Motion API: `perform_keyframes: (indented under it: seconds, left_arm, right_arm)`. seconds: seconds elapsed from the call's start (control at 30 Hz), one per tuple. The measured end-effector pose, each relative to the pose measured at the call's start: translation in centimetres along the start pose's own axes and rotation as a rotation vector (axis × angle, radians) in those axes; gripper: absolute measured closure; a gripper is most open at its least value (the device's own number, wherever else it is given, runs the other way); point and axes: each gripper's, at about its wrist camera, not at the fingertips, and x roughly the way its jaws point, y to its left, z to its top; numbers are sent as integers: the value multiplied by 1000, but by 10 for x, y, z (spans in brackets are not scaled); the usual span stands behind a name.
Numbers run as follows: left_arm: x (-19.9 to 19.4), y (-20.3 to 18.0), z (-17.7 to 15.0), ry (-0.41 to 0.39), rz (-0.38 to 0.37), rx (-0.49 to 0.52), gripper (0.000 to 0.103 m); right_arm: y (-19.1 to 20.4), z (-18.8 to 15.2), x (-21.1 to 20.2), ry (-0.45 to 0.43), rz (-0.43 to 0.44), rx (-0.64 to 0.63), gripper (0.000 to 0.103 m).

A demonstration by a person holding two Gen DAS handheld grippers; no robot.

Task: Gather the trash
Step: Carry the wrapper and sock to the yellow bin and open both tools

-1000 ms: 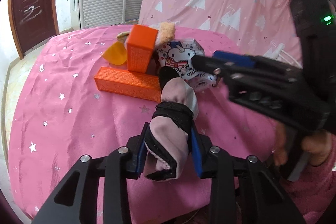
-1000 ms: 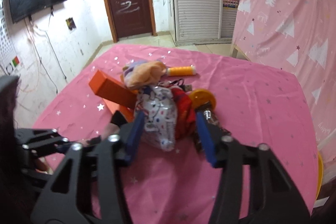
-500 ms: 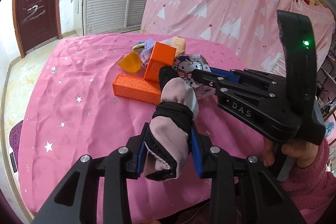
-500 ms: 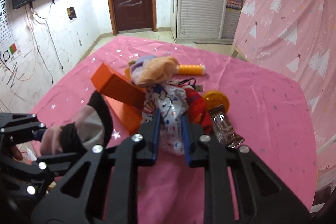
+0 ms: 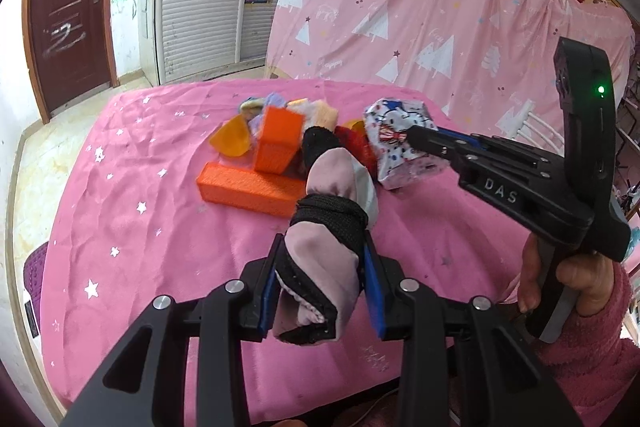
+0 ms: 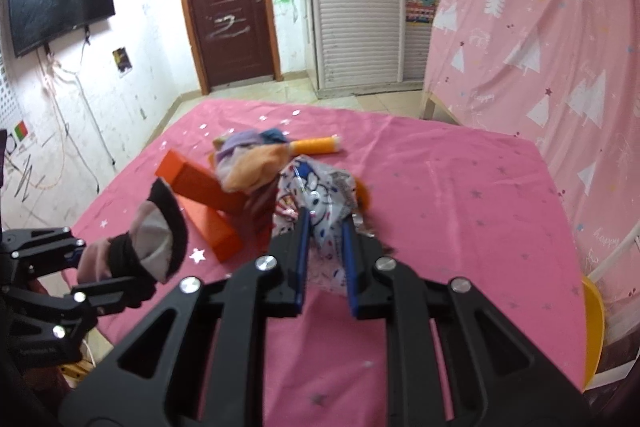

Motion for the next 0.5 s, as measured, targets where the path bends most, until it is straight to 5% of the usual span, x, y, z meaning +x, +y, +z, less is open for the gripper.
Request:
perform_keyframes:
  seconds: [0.5]
  left_arm:
    - [18, -86, 34, 10, -36, 153, 73]
  right_arm:
    - [-95, -13, -46, -104, -82, 160, 89]
